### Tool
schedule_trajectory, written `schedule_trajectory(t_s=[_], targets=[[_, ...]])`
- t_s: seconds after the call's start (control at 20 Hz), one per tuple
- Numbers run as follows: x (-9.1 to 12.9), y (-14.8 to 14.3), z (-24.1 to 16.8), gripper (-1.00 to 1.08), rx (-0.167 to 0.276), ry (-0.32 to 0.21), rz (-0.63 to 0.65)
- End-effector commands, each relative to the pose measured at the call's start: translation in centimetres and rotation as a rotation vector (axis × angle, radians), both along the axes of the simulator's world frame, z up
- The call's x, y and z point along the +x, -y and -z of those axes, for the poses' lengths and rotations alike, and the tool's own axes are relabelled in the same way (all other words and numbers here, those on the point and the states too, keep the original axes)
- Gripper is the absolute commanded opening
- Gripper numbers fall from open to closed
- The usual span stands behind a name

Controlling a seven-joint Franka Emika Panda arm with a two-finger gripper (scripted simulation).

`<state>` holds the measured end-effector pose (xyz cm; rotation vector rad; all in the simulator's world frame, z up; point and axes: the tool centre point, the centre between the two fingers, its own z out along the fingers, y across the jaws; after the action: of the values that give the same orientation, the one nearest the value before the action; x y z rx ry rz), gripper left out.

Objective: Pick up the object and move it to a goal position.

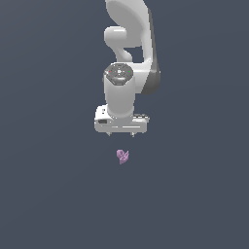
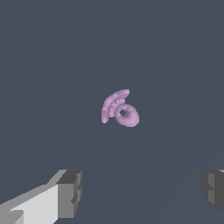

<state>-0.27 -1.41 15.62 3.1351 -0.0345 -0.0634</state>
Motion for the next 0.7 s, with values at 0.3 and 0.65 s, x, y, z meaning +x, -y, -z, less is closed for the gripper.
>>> schedule_trajectory(t_s=[0.3,0.65], targets=[[0.3,-2.7,-0.5,1.00,0.013,0.012,-0.027],[0.4,-4.0,-0.8,1.00,0.019,0.018,-0.039]])
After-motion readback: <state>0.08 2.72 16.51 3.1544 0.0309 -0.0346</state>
